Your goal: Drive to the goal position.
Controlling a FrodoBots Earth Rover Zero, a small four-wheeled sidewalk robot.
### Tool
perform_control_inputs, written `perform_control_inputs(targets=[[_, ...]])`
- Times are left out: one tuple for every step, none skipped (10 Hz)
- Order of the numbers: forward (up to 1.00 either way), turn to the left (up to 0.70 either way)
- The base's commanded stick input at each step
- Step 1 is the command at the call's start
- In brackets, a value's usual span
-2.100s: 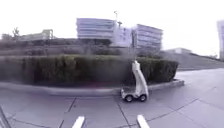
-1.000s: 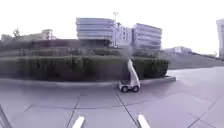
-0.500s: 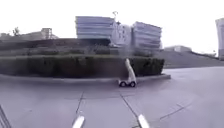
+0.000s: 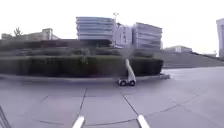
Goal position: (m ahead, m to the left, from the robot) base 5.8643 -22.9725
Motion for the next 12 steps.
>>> perform_control_inputs(targets=[[-1.0, 0.0], [-1.0, 0.0], [-1.0, 0.0], [-1.0, 0.0], [-1.0, 0.0], [-0.19, 0.0], [0.0, 0.0], [0.0, 0.0], [0.0, 0.0], [0.0, 0.0], [-0.39, 0.0], [-1.0, 0.0]])
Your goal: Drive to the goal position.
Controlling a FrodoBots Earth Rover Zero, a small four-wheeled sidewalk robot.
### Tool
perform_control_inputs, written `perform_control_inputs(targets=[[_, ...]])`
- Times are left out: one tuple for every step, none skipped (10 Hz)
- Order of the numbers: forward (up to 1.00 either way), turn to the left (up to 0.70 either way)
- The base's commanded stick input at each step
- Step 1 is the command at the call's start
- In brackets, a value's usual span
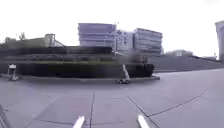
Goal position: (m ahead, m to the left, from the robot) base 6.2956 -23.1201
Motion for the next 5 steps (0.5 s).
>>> perform_control_inputs(targets=[[-1.0, 0.0], [-1.0, 0.0], [-1.0, 0.0], [-1.0, 0.0], [-1.0, 0.0]])
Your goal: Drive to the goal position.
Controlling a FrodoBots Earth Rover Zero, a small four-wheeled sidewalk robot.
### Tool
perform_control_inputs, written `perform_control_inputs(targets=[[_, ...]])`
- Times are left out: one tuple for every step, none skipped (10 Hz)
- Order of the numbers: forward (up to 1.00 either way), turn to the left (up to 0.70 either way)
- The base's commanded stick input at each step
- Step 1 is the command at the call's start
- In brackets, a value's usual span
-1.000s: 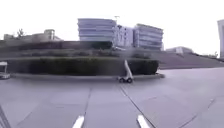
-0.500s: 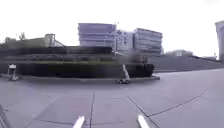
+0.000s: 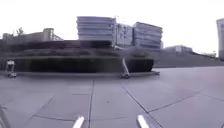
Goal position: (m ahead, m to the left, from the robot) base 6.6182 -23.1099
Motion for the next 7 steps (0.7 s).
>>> perform_control_inputs(targets=[[-1.0, 0.0], [-1.0, 0.0], [-0.65, 0.0], [0.0, 0.0], [0.0, 0.0], [0.0, 0.0], [0.0, 0.0]])
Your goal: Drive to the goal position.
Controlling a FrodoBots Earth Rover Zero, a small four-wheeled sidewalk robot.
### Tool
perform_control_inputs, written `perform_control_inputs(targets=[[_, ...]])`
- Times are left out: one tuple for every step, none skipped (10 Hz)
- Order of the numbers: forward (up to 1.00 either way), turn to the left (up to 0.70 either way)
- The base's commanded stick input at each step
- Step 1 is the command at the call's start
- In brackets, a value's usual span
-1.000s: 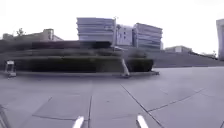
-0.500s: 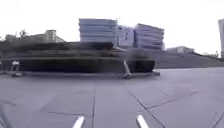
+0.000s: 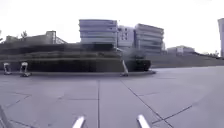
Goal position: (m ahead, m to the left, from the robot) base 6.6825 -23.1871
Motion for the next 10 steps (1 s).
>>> perform_control_inputs(targets=[[0.0, 0.0], [0.0, 0.0], [0.0, 0.0], [0.0, 0.0], [0.0, 0.0], [-1.0, 0.0], [-1.0, 0.0], [-1.0, 0.0], [-0.97, 0.0], [-0.38, 0.0]])
